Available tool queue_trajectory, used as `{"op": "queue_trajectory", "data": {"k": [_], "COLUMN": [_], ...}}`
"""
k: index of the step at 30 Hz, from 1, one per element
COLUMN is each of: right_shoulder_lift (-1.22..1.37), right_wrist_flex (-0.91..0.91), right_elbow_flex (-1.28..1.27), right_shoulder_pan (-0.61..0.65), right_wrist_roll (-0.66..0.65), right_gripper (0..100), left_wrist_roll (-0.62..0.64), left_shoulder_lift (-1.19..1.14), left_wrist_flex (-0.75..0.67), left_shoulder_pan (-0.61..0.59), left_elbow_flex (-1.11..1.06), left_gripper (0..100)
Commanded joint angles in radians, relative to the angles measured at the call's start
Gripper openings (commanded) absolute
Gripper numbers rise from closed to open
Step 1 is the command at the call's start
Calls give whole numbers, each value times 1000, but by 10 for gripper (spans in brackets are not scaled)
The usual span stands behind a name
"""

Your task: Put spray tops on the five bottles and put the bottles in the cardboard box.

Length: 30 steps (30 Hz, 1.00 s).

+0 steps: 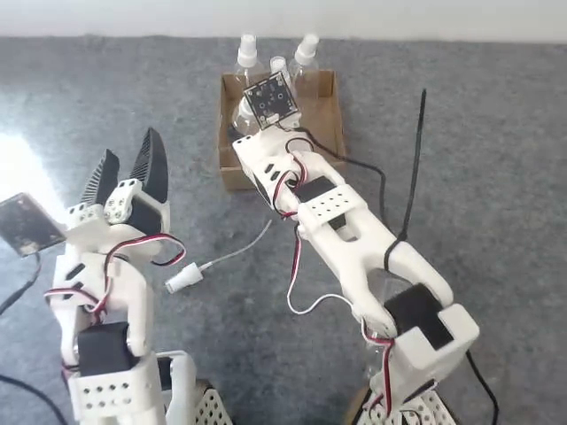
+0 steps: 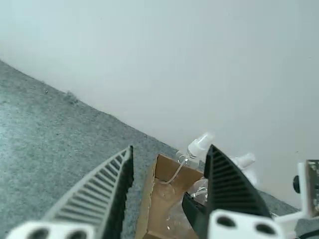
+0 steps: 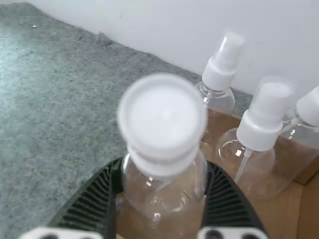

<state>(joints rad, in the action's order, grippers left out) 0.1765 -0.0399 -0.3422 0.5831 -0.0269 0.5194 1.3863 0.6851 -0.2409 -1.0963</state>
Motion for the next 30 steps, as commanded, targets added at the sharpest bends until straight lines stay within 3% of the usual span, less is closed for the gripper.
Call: {"op": "queue_trajectory", "data": {"k": [1, 15, 30], "right_shoulder_lift": [1, 105, 120], "right_wrist_flex": [64, -105, -105], "right_elbow_flex": [64, 219, 222], "right_shoulder_pan": [-8, 13, 54], "right_wrist_roll": [-9, -2, -2], "right_gripper": [84, 84, 84], "left_wrist_roll": [6, 6, 5], "left_shoulder_lift": [11, 11, 11], "left_wrist_flex": [-29, -29, -31], "left_shoulder_pan": [-6, -6, -6], "left_elbow_flex": [13, 15, 15], "left_gripper": [217, 217, 217]}}
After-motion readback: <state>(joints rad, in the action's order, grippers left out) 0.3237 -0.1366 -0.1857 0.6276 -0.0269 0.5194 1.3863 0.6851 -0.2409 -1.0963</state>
